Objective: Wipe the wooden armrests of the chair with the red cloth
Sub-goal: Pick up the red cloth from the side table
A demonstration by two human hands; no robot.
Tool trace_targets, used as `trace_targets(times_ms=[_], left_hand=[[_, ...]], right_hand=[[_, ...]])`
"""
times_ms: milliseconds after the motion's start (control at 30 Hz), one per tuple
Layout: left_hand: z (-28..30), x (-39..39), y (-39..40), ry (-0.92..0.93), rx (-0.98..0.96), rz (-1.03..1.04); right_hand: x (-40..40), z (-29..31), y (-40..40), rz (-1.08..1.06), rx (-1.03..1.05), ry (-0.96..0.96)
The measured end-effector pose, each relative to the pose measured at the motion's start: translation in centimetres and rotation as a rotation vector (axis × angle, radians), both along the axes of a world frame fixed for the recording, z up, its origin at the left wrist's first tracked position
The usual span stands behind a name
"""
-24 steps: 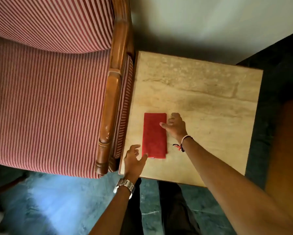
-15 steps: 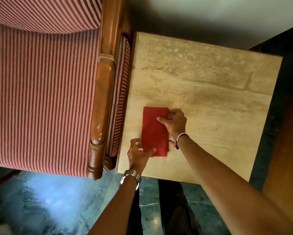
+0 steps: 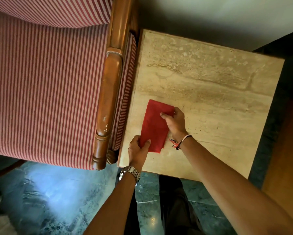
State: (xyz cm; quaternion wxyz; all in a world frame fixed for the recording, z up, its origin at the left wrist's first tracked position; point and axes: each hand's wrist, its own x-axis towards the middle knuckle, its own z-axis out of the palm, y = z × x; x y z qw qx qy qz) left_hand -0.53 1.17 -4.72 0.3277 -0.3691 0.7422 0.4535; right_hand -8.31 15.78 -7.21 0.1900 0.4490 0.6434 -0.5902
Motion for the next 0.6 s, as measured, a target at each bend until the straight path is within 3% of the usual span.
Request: trace_targets(times_ms=[133, 400, 600], left_hand=[[3.5, 0.6, -0.7, 0.122, 0.054, 0.062], [11.3, 3.0, -4.2, 0.3, 0.127, 0.287], [14.8, 2.5, -9.4, 0.347, 0.119, 0.342]], right_hand=[[0.0, 3.7, -0.6, -0.139, -0.173, 0.089], [1.3, 12.9, -4.4, -0.197, -0.363, 0.306], [0.5, 15.9, -9.4, -0.096, -0.337, 0.393]])
